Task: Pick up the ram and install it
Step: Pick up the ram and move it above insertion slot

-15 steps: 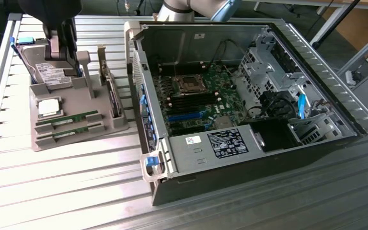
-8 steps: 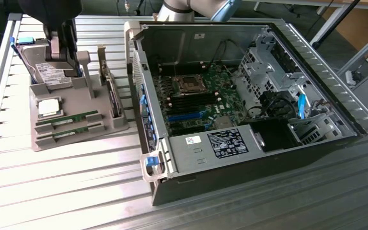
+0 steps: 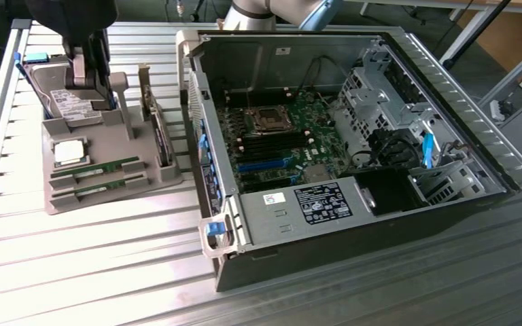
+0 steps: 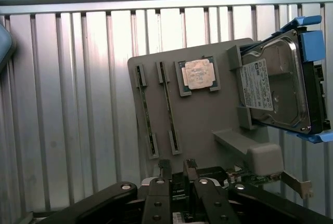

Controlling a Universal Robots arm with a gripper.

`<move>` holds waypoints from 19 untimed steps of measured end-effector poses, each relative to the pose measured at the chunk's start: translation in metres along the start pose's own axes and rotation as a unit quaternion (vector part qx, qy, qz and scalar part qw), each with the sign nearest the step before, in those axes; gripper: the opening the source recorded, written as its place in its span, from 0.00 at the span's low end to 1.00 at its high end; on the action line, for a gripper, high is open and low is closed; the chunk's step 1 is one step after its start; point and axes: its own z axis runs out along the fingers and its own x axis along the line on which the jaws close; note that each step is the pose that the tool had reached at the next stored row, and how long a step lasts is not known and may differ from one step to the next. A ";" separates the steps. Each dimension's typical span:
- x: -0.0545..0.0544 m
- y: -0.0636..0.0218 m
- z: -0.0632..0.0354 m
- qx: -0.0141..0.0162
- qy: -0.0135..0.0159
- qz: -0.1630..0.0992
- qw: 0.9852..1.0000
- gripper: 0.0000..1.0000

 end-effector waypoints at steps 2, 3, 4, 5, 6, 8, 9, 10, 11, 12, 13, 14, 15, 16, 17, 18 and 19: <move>0.000 0.0000 0.0008 0.000 0.000 0.000 1.000 0.22; 0.000 0.0000 0.0010 0.000 0.000 0.000 1.000 0.22; 0.000 0.0000 0.0012 0.000 0.000 0.000 1.000 0.22; 0.000 0.0000 0.0014 0.000 0.000 0.000 1.000 0.22; 0.000 0.0000 0.0016 0.000 0.000 0.000 1.000 0.22; 0.000 -0.0001 0.0025 0.000 0.000 0.000 1.000 0.22; 0.000 -0.0001 0.0029 0.000 0.000 0.000 1.000 0.22; 0.000 -0.0001 0.0033 0.000 0.000 0.000 1.000 0.22; 0.000 -0.0001 0.0036 0.000 0.000 0.000 1.000 0.22; 0.000 -0.0001 0.0038 0.000 0.000 0.000 1.000 0.22; 0.000 -0.0002 0.0065 0.000 0.000 0.000 1.000 0.22; 0.000 -0.0002 0.0069 0.000 0.000 0.000 1.000 0.22; 0.000 -0.0002 0.0072 0.000 0.000 0.000 1.000 0.22; 0.000 -0.0002 0.0074 0.000 0.000 0.000 1.000 0.22; 0.000 -0.0002 0.0077 0.000 0.000 0.000 1.000 0.22; 0.000 -0.0003 0.0109 0.000 0.000 0.000 1.000 0.22; 0.000 -0.0003 0.0111 0.000 0.000 0.000 1.000 0.22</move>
